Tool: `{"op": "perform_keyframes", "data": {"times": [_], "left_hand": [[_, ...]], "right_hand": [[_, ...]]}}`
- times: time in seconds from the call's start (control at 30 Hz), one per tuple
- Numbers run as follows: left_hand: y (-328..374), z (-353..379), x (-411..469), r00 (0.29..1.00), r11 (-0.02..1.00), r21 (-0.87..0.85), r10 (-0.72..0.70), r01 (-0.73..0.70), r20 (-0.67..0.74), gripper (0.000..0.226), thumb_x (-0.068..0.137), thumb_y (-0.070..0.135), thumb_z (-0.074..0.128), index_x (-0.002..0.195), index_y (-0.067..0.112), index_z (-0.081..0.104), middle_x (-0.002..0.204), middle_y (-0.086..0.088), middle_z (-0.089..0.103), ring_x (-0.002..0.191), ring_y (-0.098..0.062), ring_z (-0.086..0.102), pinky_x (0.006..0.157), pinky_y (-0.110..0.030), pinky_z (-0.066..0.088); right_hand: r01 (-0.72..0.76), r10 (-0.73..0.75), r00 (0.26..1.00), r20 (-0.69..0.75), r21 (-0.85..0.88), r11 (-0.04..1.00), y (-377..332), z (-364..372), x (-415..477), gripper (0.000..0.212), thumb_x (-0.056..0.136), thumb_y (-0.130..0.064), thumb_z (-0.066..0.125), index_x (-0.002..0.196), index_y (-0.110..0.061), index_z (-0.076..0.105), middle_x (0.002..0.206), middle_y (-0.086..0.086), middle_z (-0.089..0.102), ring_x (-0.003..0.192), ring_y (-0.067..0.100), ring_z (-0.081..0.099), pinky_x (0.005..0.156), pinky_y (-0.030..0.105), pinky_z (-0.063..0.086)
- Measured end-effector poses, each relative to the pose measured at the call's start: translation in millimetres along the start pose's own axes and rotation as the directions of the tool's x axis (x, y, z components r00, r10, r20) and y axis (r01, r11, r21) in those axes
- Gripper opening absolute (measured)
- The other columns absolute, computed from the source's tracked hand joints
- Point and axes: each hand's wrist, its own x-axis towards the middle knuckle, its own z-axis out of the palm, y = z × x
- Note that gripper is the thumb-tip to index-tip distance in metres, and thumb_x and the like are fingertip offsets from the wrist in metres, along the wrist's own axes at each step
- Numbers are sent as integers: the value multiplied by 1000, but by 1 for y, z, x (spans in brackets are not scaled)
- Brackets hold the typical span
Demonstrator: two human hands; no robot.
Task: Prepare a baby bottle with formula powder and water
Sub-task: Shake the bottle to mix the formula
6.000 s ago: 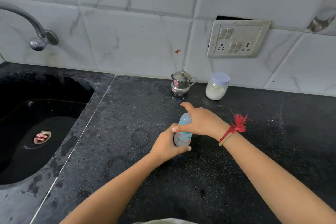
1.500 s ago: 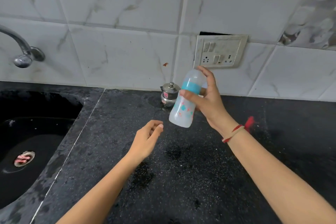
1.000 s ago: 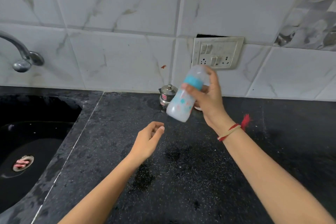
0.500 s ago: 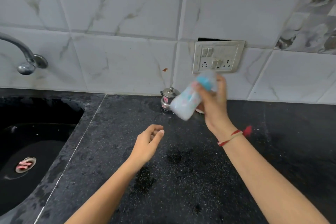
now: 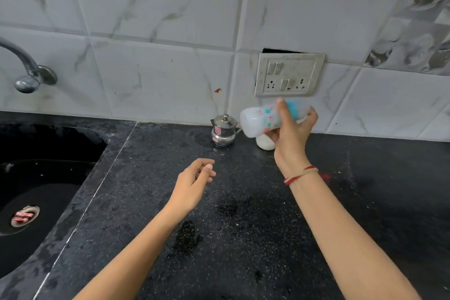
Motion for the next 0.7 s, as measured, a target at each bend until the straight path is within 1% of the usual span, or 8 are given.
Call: {"op": "perform_keyframes", "data": {"times": [0.03,0.1,0.23,0.33,0.47,0.57,0.67,0.7], "left_hand": [[0,0,0,1000,1000,1,5,-5,-2,21,101,27,44,112,25,61,92,5,70,84,-9,65,76,-28,50],[2,-1,0,1000,999,31,19,-20,14,21,101,26,45,113,24,61,91,6,70,83,-7,65,77,-28,51],[1,-2,1,1000,1000,29,11,-11,-9,20,100,25,46,114,24,61,93,6,70,85,-7,65,77,-28,51],[1,0,-1,999,999,51,8,-11,42,16,99,23,49,109,27,61,93,1,71,87,-13,67,79,-33,54],[2,2,-1,998,999,42,-6,3,61,15,98,22,50,107,27,61,94,0,70,89,-18,67,83,-36,54],[3,2,-1,996,997,76,15,-22,89,13,97,25,52,104,34,60,93,2,71,87,-16,67,82,-36,54],[6,0,-1,997,999,35,22,-24,68,14,97,27,51,104,35,59,95,0,70,86,-13,67,79,-33,53],[7,0,-2,998,1000,24,17,-18,59,13,95,31,50,104,35,59,95,0,70,86,-12,67,78,-32,52]], "right_hand": [[-37,37,999,31,-6,999,-4,2,-3,63,82,-14,70,130,-25,30,99,2,57,78,15,62,49,23,52],[-68,92,971,223,-113,991,-1,5,-8,66,76,-16,77,126,-30,35,102,6,57,83,20,61,53,24,53],[-10,9,996,92,17,1000,-7,3,1,56,83,-16,69,126,-28,35,105,2,55,87,19,62,58,30,55],[-6,66,949,308,-191,982,-10,8,-7,59,79,-13,72,126,-30,40,112,4,54,92,23,61,60,29,56],[-20,18,999,26,84,996,-6,5,-4,51,83,-17,69,124,-28,39,105,1,57,86,17,62,58,30,56],[-36,55,981,185,-109,993,3,7,-12,56,74,-15,78,115,-34,46,111,11,59,88,23,63,59,30,57],[-13,12,1000,5,109,994,-1,4,-5,54,76,-14,76,117,-29,44,104,3,57,87,19,63,57,29,55],[-17,17,1000,4,111,994,-6,4,-3,55,79,-13,73,121,-26,42,103,2,56,87,19,63,56,29,55]]}}
